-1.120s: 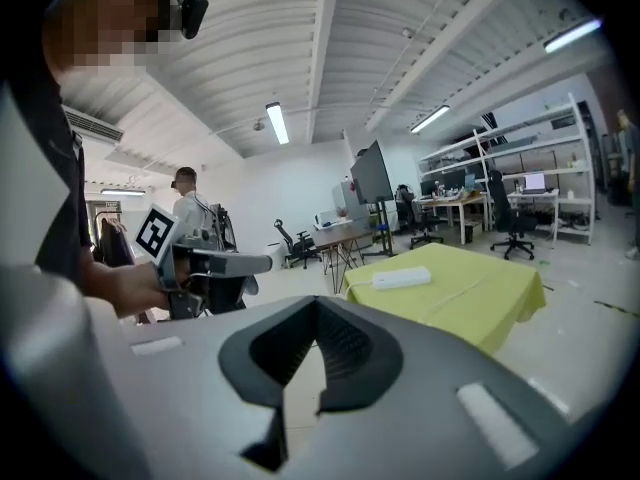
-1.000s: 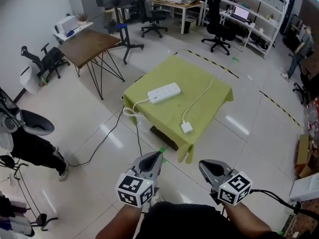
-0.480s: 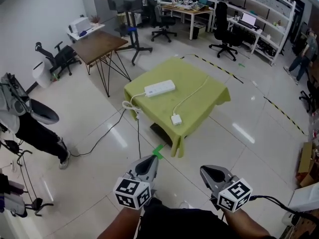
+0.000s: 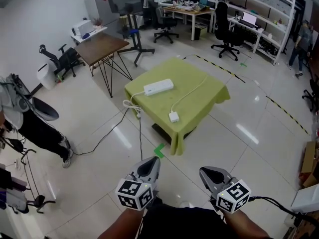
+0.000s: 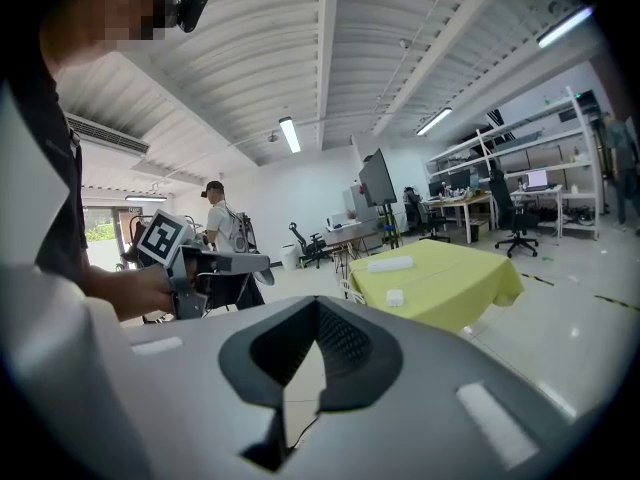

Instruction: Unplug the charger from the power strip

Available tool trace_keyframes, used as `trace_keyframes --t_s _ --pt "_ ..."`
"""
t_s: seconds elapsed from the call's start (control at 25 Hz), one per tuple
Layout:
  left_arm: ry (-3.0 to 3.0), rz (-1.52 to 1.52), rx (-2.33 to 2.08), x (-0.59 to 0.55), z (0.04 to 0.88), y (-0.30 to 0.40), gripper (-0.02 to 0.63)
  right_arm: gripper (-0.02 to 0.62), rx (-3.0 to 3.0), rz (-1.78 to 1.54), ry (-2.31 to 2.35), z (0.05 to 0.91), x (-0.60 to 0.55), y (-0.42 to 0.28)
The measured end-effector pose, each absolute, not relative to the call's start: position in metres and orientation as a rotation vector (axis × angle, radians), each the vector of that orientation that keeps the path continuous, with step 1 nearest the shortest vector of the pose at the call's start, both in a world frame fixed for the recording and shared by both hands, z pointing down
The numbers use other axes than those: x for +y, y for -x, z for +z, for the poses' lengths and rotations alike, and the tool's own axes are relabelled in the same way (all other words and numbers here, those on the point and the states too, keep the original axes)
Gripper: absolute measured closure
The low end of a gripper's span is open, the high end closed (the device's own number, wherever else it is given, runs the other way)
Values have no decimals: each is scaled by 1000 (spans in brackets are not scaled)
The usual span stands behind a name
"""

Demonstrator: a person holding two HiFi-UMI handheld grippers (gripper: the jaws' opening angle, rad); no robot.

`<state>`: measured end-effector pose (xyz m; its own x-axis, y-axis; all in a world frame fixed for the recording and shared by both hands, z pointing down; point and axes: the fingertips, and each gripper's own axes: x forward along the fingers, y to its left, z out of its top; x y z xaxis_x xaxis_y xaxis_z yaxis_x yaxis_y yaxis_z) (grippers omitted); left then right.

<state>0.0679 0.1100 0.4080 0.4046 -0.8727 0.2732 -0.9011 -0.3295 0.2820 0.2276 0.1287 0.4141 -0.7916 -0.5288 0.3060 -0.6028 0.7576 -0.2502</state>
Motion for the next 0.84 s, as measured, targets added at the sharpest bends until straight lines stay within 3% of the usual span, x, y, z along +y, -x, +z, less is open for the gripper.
trace_keyframes --t_s 0.84 --pt "-2302 121 -1570 103 395 -80 600 595 -2769 428 -865 406 129 -234"
